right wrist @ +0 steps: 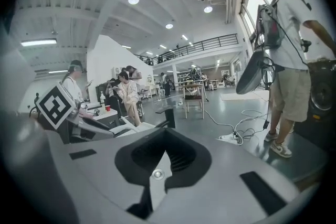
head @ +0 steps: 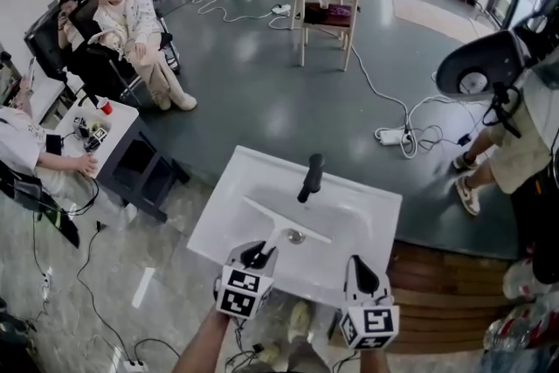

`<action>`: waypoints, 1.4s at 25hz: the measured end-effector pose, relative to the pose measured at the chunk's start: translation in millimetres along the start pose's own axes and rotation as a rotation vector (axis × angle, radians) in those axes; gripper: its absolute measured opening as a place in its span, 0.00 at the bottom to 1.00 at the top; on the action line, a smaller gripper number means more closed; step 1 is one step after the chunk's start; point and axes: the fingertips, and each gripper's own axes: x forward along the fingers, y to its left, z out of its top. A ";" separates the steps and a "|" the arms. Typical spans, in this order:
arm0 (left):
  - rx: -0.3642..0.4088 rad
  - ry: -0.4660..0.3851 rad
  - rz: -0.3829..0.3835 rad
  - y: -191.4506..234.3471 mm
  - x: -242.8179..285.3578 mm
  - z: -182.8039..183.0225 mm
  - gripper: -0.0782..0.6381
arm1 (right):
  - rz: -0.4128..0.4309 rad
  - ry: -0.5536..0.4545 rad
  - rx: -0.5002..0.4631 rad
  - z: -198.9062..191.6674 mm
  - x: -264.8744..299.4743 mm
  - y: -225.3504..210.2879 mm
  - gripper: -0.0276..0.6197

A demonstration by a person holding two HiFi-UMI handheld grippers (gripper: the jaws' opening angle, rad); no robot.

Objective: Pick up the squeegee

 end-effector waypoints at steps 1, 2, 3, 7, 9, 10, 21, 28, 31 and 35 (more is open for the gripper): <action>0.002 -0.022 0.005 -0.1 -10.0 3.2 0.24 | 0.001 -0.008 -0.008 3.6 -4.9 5.0 0.04; 0.005 -0.043 0.010 -0.7 -20.0 5.9 0.24 | 0.000 -0.016 -0.014 6.7 -10.3 9.6 0.04; 0.010 -0.063 0.015 -1.7 -30.0 8.2 0.24 | -0.002 -0.024 -0.019 9.2 -16.2 13.7 0.04; 0.018 -0.150 0.039 -7.5 -70.6 15.9 0.24 | -0.008 -0.060 -0.036 17.5 -43.1 28.0 0.04; 0.026 -0.202 0.054 -9.0 -90.5 19.5 0.24 | -0.011 -0.081 -0.045 21.8 -57.2 34.9 0.04; 0.027 -0.222 0.059 -10.2 -100.6 20.6 0.24 | -0.013 -0.088 -0.049 22.8 -63.9 38.2 0.04; 0.011 -0.344 0.069 -35.2 -200.6 0.3 0.24 | -0.037 -0.149 -0.068 22.2 -147.7 72.9 0.04; 0.013 -0.396 0.066 -50.5 -254.6 -20.8 0.24 | -0.043 -0.169 -0.082 9.1 -198.9 103.8 0.04; 0.023 -0.406 0.057 -58.3 -273.0 -31.4 0.24 | -0.042 -0.162 -0.082 0.5 -214.0 116.6 0.04; 0.030 -0.414 0.055 -64.9 -286.4 -44.1 0.24 | -0.040 -0.161 -0.083 -6.4 -227.0 128.7 0.04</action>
